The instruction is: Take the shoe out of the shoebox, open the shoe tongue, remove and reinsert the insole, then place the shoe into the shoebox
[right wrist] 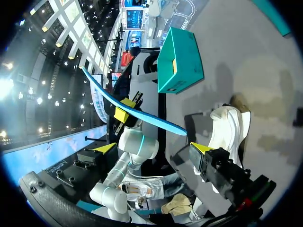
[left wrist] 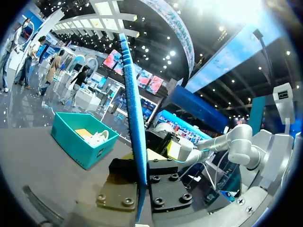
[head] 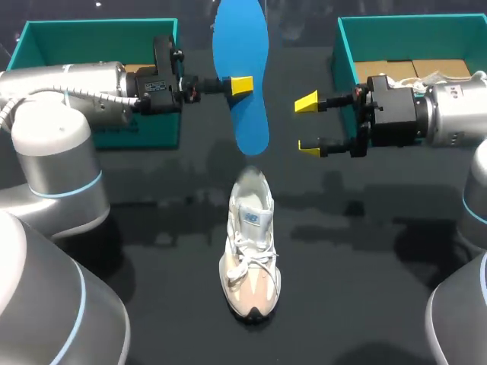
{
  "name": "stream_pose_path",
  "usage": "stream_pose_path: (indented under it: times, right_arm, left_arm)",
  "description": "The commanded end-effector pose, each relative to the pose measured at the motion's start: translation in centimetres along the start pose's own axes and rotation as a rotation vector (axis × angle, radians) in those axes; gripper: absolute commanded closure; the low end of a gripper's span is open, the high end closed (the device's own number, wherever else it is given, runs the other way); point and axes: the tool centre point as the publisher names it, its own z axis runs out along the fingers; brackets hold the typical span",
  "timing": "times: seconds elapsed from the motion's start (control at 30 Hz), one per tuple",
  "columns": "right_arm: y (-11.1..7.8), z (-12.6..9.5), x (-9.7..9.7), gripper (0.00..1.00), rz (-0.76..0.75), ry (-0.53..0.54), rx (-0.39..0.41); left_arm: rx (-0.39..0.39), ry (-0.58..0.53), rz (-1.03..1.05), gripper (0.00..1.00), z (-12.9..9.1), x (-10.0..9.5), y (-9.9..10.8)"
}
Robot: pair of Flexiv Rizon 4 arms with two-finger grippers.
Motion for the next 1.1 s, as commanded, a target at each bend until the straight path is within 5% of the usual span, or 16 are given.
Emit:
stream_pose_path:
  times: [0.03, 0.33, 1.1]
  right_arm:
    - [0.2, 0.2, -0.1, 0.00, -0.007, 0.008, -0.007]
    - [0.2, 0.2, -0.1, 0.00, -0.007, 0.008, -0.007]
    - [0.2, 0.2, -0.1, 0.00, -0.007, 0.008, -0.007]
  left_arm:
    - [0.129, 0.077, 0.671, 1.00, -0.3, 0.0, -0.3]
    - [0.150, 0.110, 1.180, 1.00, -0.9, -0.3, 0.0]
    - [0.051, 0.140, 1.756, 1.00, -2.2, -0.7, 0.3]
